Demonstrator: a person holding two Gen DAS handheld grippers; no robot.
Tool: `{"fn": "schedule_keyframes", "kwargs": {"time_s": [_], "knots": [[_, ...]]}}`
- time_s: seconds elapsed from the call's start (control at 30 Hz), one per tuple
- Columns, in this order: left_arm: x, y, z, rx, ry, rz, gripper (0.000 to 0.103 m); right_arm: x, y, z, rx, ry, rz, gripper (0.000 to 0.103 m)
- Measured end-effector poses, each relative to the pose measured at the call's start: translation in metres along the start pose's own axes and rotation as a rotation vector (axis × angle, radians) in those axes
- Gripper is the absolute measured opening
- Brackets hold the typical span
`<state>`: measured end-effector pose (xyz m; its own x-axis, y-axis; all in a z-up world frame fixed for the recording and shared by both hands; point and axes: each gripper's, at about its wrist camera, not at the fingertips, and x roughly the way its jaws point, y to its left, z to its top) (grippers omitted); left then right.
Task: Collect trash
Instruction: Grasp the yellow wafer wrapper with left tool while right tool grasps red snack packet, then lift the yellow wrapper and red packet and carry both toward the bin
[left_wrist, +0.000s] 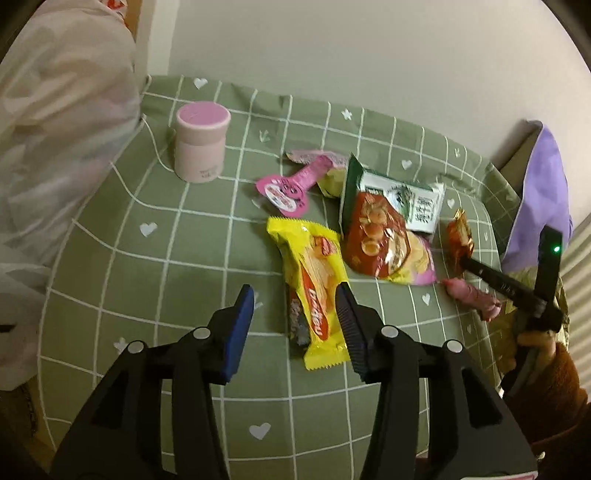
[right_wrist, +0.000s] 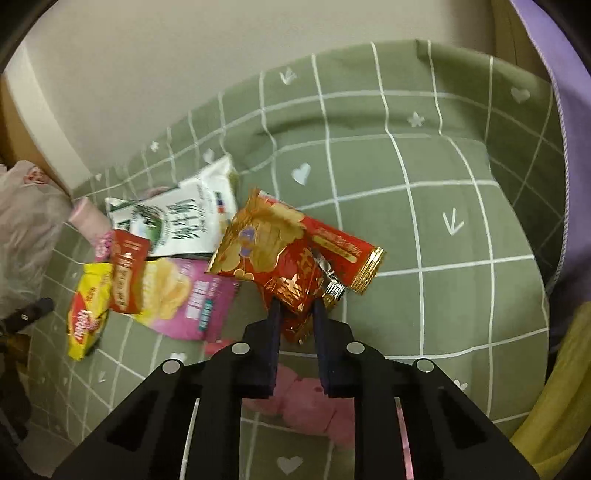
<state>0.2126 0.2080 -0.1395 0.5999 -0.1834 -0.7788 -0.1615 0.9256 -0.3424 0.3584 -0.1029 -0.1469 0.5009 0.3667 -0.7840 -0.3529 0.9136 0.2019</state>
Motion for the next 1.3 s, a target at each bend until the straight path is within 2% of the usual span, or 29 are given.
{"fn": "schedule_keyframes", "kwargs": {"time_s": [0.2, 0.4, 0.57, 0.63, 0.8, 0.9, 0.97, 1.03, 1.1, 1.17, 1.3], "knots": [[0.005, -0.004, -0.004, -0.002, 0.004, -0.025, 0.045, -0.030, 0.012, -0.004, -0.006, -0.029, 0.061, 0.016], [0.010, 0.001, 0.005, -0.025, -0.029, 0.026, 0.049, -0.048, 0.024, -0.017, -0.020, -0.032, 0.080, 0.016], [0.030, 0.002, 0.011, -0.028, 0.043, 0.011, 0.049, -0.060, 0.033, -0.028, -0.044, -0.035, 0.079, 0.016], [0.037, 0.001, 0.015, -0.036, 0.056, -0.018, 0.049, -0.064, 0.035, -0.033, -0.049, -0.034, 0.072, 0.016], [0.052, 0.000, 0.031, -0.056, 0.087, -0.019, 0.048, -0.077, 0.041, -0.047, -0.076, -0.025, 0.048, 0.016], [0.060, -0.003, 0.041, -0.039, 0.111, -0.013, 0.038, -0.086, 0.041, -0.055, -0.081, -0.030, 0.032, 0.016], [0.064, -0.005, 0.046, -0.025, 0.118, 0.001, 0.019, -0.091, 0.040, -0.058, -0.075, -0.033, 0.025, 0.016], [0.061, -0.009, 0.049, -0.015, 0.103, -0.005, 0.011, -0.100, 0.037, -0.060, -0.066, -0.048, 0.010, 0.016], [0.046, -0.016, 0.049, -0.005, 0.050, -0.025, 0.011, -0.111, 0.034, -0.061, -0.053, -0.072, -0.003, 0.016], [0.027, -0.026, 0.047, 0.020, -0.013, -0.040, 0.006, -0.117, 0.032, -0.061, -0.040, -0.092, -0.012, 0.016], [-0.010, -0.053, 0.043, 0.088, -0.147, -0.097, 0.006, -0.135, 0.025, -0.057, -0.014, -0.144, -0.033, 0.016]]}}
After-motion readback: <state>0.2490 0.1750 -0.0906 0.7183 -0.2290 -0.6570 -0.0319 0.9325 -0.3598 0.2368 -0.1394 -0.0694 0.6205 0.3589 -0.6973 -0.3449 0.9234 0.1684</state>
